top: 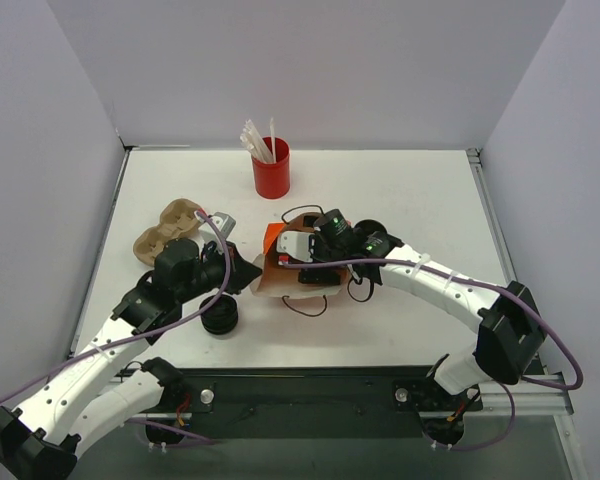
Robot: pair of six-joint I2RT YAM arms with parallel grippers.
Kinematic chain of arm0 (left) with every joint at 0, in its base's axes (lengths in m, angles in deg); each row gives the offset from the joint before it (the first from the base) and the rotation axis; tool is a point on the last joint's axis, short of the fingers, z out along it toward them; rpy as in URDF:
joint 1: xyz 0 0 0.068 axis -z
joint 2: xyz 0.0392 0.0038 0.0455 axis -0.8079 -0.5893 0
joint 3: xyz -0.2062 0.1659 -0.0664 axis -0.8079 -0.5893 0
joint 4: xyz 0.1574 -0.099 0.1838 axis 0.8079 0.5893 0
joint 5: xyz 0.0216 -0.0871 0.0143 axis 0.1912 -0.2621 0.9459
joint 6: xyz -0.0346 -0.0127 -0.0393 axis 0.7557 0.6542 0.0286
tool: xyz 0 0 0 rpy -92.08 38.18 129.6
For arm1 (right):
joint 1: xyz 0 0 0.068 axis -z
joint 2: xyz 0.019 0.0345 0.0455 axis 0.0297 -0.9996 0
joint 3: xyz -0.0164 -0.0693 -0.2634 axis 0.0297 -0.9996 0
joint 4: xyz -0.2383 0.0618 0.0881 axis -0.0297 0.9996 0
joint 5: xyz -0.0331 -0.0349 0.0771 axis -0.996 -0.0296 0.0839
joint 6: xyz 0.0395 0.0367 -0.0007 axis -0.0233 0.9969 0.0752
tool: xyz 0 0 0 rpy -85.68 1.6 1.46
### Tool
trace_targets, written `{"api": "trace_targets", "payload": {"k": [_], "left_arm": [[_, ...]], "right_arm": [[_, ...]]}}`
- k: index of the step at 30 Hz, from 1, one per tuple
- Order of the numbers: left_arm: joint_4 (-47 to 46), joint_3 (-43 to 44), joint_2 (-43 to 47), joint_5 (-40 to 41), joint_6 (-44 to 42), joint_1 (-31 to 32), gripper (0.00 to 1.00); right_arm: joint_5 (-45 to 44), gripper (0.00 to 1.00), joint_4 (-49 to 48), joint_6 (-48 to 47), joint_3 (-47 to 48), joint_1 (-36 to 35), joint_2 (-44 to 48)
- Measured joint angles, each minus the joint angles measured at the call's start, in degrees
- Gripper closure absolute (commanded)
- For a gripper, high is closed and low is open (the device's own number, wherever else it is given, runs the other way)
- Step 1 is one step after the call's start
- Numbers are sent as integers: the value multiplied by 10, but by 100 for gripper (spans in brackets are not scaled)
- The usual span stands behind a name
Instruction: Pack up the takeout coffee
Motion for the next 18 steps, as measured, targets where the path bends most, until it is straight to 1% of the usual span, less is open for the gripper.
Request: {"api": "trace_targets", "payload": {"k": [3,8,11,14,15,18], "left_arm": [[9,7,-3,2,0,0,100],[22,18,-8,4,0,0,100],[28,24,-11,4,0,0,100],[36,32,-15,4,2,0,100],[38,35,-16,4,3,0,100],[43,41,-19,6,3,0,100]], "right_arm": [[7,7,8,2,6,0,0],[18,0,25,4,12,0,0],[24,0,32,6,16,1,0],[32,6,40,9,24,1,0],[34,11,42,9,26,1,0],[40,13,47,15,32,1,0]]}}
